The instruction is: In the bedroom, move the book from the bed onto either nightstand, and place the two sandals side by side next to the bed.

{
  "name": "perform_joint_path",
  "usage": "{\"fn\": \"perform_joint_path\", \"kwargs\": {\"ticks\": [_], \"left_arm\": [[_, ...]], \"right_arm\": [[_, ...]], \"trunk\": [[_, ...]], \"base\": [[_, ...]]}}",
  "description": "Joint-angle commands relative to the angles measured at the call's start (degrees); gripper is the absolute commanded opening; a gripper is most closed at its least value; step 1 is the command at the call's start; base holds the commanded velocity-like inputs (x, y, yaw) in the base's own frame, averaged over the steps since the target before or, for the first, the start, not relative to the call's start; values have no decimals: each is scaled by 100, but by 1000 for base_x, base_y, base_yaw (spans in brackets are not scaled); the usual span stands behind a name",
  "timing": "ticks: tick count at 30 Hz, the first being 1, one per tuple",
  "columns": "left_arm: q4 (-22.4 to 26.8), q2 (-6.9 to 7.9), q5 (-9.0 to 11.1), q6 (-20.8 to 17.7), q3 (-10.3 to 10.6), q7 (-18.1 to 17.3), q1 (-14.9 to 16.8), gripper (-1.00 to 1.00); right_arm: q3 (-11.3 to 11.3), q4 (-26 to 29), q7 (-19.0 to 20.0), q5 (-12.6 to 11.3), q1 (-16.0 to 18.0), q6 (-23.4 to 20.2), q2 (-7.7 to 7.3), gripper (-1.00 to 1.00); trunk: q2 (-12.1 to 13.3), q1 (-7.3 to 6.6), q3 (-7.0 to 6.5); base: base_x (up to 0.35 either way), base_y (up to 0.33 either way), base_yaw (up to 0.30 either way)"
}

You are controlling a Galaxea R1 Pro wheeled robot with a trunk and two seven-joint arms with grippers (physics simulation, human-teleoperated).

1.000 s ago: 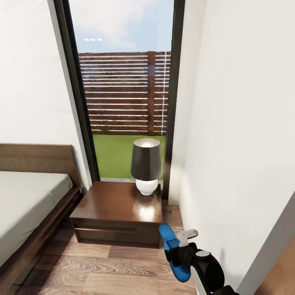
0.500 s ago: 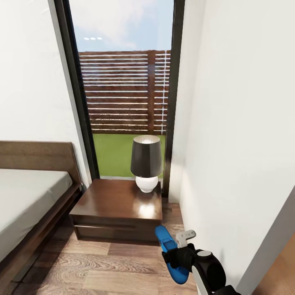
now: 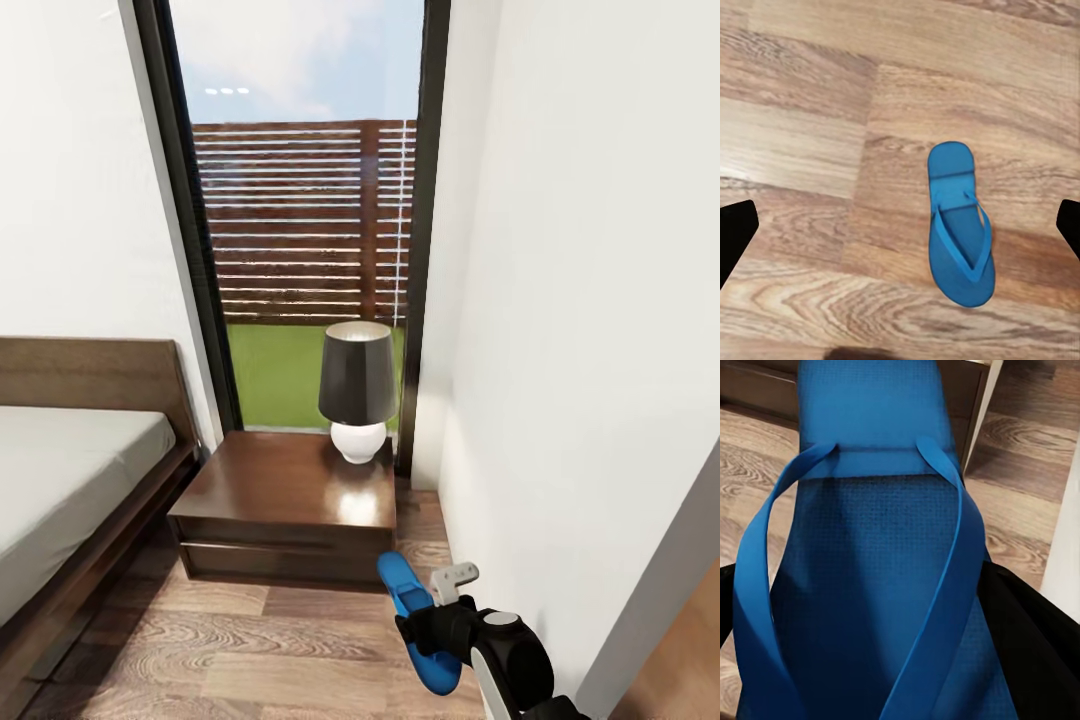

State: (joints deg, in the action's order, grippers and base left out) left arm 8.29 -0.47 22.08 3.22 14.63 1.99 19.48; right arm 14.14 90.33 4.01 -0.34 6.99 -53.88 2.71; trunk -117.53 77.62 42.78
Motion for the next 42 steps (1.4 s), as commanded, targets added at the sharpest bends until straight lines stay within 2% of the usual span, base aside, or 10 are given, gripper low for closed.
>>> {"fn": "perform_joint_path", "kwargs": {"ticks": [1,42], "left_arm": [[-4,-2,45,21,49,21,4,100],[-3,3,45,21,49,24,3,100]], "right_arm": [[-5,1,18,-1,4,-26,1,-100],[-8,-34,21,-19,11,-30,16,-100]], "trunk": [[-44,22,24],[-1688,922,760]], "base": [[0,0,0],[0,0,0]]}}
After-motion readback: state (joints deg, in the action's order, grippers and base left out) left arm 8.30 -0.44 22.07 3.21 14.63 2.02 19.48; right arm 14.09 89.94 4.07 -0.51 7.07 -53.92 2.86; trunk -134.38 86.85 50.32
